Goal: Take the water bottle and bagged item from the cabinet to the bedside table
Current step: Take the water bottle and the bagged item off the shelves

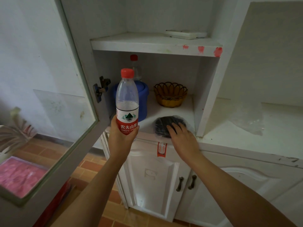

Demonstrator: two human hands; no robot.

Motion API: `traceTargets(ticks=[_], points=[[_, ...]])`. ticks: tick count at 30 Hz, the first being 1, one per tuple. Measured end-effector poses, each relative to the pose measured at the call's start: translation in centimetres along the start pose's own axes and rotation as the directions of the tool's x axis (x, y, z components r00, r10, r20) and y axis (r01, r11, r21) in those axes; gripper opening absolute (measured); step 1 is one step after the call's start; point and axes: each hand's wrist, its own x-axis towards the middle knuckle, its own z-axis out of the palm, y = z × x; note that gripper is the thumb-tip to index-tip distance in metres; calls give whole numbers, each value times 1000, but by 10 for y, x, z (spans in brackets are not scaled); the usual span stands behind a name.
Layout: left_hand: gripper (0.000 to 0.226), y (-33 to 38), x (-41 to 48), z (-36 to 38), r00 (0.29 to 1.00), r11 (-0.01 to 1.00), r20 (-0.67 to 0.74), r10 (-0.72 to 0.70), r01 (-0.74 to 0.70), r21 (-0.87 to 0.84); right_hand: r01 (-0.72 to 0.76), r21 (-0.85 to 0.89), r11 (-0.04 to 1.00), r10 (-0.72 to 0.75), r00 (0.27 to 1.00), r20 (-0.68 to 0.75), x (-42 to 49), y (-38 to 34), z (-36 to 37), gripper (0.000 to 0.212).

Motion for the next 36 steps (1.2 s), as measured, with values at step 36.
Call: traceTargets(ticks=[36], points=[[68, 45, -129, -34, 997, 1000, -80, -10, 8, -25, 298, 13, 955, -264, 865, -428, -117, 10, -91, 49]])
